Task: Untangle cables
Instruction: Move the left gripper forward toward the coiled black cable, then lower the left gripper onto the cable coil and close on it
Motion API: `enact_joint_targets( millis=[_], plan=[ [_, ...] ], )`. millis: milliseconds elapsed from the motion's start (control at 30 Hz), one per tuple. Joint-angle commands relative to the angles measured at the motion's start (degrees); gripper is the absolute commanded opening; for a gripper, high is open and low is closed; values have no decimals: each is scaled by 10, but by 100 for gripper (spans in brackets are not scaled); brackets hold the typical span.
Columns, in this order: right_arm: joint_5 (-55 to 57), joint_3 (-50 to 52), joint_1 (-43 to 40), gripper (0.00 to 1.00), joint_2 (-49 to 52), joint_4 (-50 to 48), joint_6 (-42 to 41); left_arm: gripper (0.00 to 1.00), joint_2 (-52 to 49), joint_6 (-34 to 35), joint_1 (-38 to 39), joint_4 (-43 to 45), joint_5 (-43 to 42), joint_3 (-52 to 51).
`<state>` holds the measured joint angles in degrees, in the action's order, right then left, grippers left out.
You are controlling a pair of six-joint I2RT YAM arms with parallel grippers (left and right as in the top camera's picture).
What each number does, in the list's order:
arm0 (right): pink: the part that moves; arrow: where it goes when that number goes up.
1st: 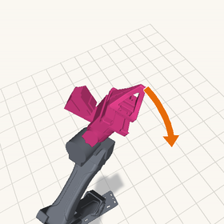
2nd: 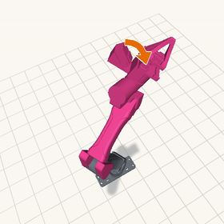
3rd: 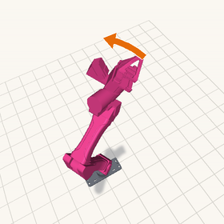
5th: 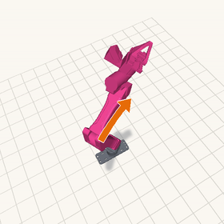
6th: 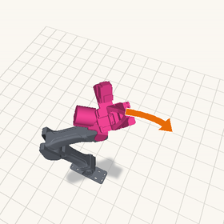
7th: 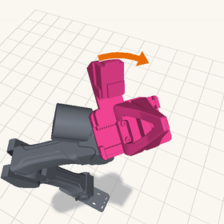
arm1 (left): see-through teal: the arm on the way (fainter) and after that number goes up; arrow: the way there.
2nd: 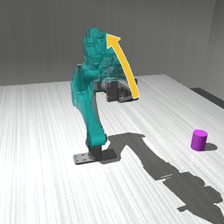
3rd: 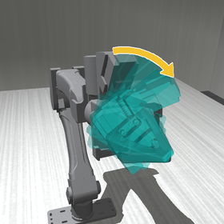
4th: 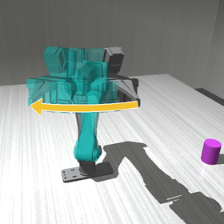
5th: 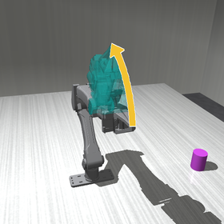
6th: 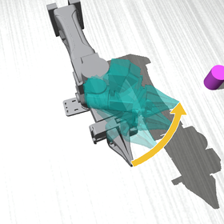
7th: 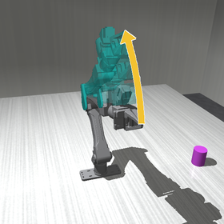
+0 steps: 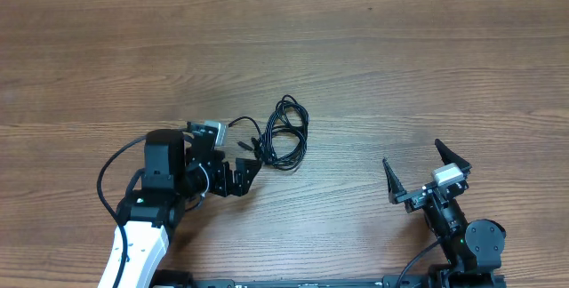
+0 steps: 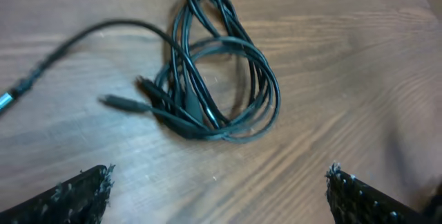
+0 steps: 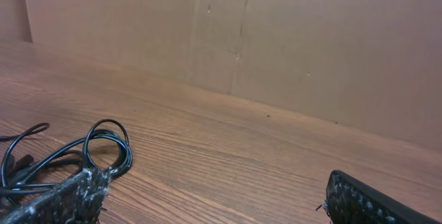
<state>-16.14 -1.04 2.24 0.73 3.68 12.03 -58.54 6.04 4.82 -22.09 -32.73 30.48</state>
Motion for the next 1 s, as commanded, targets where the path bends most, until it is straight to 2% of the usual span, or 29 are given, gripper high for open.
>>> enact_joint_targets(
  millis=[0, 167, 433, 600, 967],
  plan=[
    [0, 6, 0, 100, -5, -3, 0, 100, -3, 38, -2, -14, -23, 14],
    [0, 6, 0, 100, -5, -3, 1, 100, -3, 45, 24, -27, -12, 39],
    [0, 6, 0, 100, -5, -4, 1, 100, -3, 43, 125, -134, 162, 178],
    [65, 6, 0, 100, -5, -3, 5, 100, -3, 69, 137, -128, 166, 189],
    [56, 6, 0, 100, -5, -3, 0, 100, -3, 83, 137, -136, 162, 189]
  ],
)
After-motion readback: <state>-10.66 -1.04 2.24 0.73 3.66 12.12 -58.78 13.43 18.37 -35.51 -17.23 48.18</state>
